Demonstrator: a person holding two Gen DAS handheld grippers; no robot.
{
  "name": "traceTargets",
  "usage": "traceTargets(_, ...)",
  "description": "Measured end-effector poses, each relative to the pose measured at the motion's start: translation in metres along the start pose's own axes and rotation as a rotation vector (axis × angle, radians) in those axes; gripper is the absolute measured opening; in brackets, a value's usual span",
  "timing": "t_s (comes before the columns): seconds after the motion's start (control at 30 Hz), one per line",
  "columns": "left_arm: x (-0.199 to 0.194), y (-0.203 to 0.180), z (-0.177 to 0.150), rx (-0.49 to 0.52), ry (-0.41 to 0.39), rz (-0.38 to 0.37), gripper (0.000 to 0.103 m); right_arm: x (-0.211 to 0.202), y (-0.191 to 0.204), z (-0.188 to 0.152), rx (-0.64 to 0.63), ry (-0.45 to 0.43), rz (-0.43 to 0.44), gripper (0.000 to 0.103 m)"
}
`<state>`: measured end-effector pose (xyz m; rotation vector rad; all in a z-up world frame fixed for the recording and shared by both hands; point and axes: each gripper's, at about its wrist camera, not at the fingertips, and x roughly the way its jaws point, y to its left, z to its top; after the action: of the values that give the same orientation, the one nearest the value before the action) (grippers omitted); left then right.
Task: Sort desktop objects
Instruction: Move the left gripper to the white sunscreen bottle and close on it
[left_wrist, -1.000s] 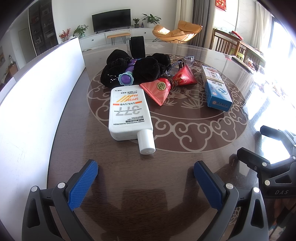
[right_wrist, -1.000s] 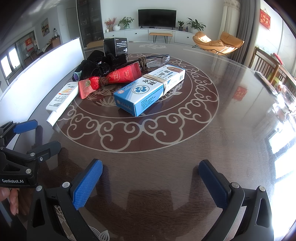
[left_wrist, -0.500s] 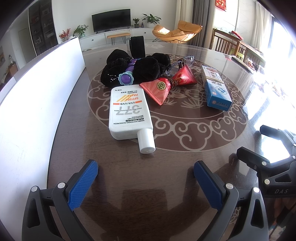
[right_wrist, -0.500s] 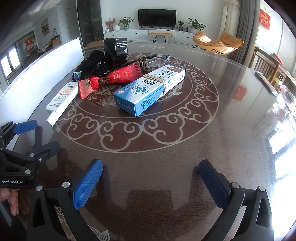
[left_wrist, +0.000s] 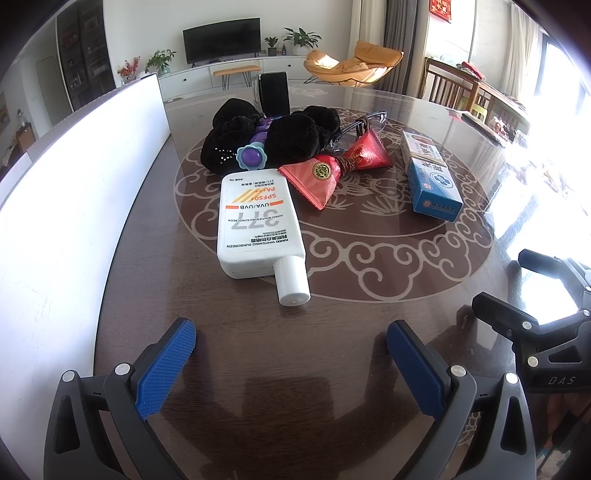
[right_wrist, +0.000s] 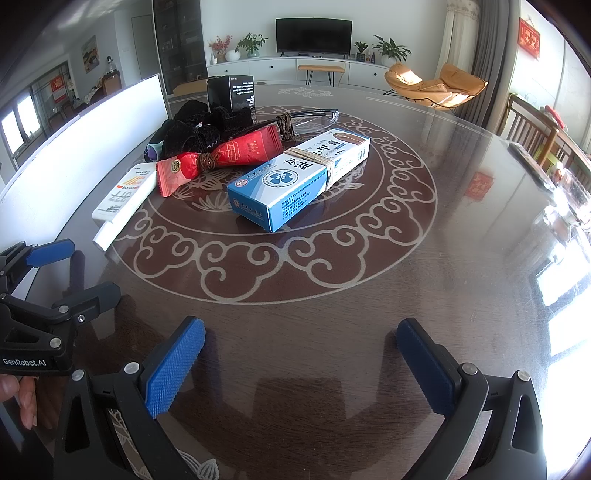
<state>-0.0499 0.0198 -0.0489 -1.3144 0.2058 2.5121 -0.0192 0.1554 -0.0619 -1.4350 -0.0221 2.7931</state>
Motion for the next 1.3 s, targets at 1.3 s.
traceTargets(1.3,-0.029,0.036,-0.017,-0.175,-0.123,-0.15,0.103,0.0,0.0,0.0,0.0,0.0,0.0,0.103)
